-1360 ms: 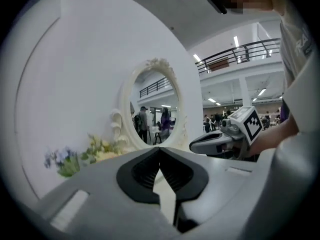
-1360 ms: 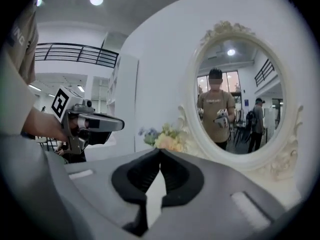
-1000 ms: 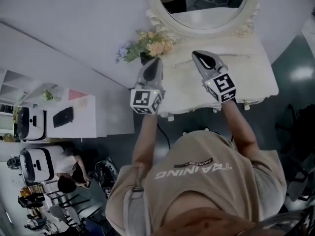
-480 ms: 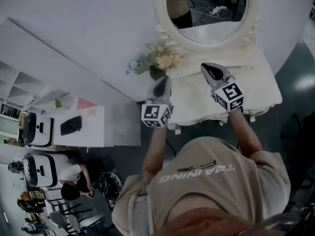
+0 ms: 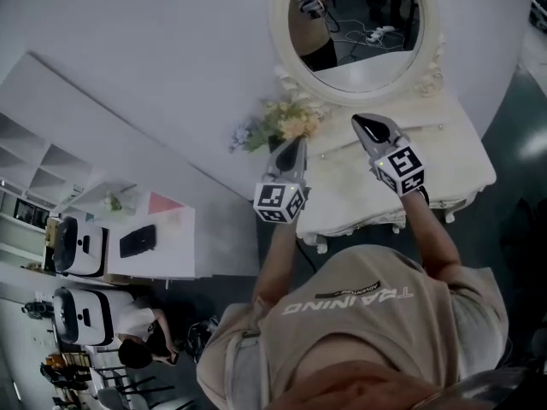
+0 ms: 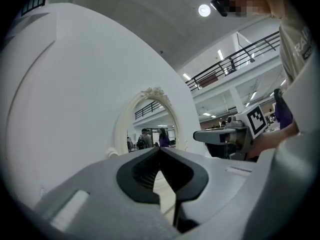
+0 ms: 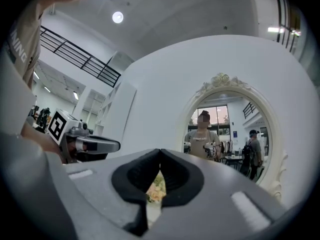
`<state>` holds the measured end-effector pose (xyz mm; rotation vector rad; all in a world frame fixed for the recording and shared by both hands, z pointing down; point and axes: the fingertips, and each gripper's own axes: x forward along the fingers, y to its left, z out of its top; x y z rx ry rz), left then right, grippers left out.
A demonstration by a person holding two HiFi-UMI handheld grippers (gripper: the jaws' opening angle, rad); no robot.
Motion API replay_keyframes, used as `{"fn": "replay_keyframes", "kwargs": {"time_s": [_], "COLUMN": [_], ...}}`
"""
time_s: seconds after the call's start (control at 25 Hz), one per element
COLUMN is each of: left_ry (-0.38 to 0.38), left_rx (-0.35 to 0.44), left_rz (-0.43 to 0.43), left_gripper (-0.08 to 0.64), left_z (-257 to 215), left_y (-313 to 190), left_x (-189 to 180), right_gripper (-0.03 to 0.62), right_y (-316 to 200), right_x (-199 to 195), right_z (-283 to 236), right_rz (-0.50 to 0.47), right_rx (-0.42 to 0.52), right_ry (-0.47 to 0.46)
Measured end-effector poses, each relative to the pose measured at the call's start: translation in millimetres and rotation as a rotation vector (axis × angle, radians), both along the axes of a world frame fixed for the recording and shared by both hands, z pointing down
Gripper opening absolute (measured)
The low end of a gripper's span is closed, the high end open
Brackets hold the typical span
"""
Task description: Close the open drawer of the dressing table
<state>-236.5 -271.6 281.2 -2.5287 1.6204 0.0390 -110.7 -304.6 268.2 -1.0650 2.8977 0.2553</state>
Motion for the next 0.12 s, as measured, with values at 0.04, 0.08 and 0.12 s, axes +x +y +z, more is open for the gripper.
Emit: {"fn": "replay_keyframes", "kwargs": {"time_s": [0.04,0.08,0.12], "left_ry": [0.002,0.002,0.002], "left_rx": [0.008,0.018,0.027], "left_rz": [0.004,0.008,0.012], "left_gripper": [0.0,0.0,0.0], "left_z": [-5,-10,-15], "left_y": [1,1,2], "left_x": [4,8,12], "right_gripper": [0.005,0.005,0.005], "right_y": [2,4,6], "right_x": [4,9,14], "right_z": [-2,-5,-7], "right_rz": [0.001,0.004,0.007], "right_rx": [0.0,-0.002,-0.005], "right_ry": [-0.005,-0.01,-0.015]}}
